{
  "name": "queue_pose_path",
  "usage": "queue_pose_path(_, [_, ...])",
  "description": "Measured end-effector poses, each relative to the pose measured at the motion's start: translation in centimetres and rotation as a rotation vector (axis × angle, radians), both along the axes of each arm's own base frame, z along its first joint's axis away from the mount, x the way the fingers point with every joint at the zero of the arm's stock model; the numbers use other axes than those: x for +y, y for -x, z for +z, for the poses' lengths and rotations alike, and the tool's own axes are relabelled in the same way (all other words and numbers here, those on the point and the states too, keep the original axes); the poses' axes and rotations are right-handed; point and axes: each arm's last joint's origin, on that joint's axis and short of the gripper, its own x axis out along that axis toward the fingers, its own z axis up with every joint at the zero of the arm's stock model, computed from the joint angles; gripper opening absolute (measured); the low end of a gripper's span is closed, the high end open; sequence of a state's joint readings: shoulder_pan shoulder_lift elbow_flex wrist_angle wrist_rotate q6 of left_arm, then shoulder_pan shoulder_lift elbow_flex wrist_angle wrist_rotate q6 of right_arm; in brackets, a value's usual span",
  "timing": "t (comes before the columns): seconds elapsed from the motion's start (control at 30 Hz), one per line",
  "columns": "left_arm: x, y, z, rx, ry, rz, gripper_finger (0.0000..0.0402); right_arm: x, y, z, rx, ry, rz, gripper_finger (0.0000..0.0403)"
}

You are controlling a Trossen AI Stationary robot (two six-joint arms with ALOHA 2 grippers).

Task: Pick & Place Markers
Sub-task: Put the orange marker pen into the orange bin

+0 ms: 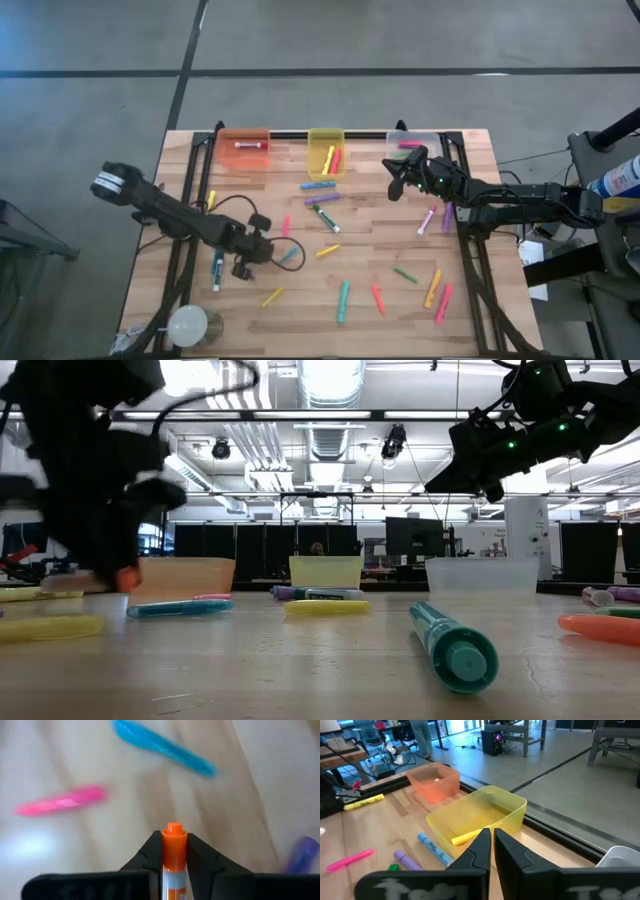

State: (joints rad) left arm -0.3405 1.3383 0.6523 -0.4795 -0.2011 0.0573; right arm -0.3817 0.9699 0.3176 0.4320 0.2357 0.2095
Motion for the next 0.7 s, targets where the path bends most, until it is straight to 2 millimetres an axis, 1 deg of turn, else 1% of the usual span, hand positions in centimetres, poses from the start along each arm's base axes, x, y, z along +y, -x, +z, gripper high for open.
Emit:
queue_pose_path(0.13, [2.3, -0.5, 2.3, -0.058, -0.135, 0.089, 0.0055, 0.1, 0.0, 0.0, 0.001, 0.001, 0.006, 0.0018])
queue_pose_path(0.23, [5.1, -1.0, 4.6, -0.137, -0.268, 0.184, 0.0057, 0.2, -0.1, 0.0, 0.002, 0.002, 0.011, 0.0018])
queue_pose_path(0.33, [9.3, -1.5, 6.6, -0.209, -0.380, 0.376, 0.0057, 0.2, -0.1, 0.0, 0.002, 0.003, 0.012, 0.0018])
queue_pose_path(0.43, [14.6, -1.2, 8.0, -0.288, -0.420, 0.609, 0.0058, 0.2, -0.1, 0.0, 0.002, 0.003, 0.012, 0.0018])
queue_pose_path(0.5, [18.3, -0.5, 8.3, -0.323, -0.426, 0.762, 0.0058, 0.2, -0.1, 0.0, 0.002, 0.003, 0.012, 0.0018])
queue_pose_path(0.57, [21.7, 0.6, 8.2, -0.326, -0.384, 0.907, 0.0058, 0.2, -0.1, 0.0, 0.004, 0.006, 0.013, 0.0018])
queue_pose_path(0.63, [24.3, 1.5, 8.1, -0.322, -0.331, 1.014, 0.0058, 0.2, -0.1, 0.0, 0.006, 0.007, 0.012, 0.0018])
queue_pose_path(0.7, [26.1, 2.1, 7.8, -0.302, -0.301, 1.085, 0.0058, 0.2, -0.1, 0.0, 0.006, 0.010, 0.013, 0.0018])
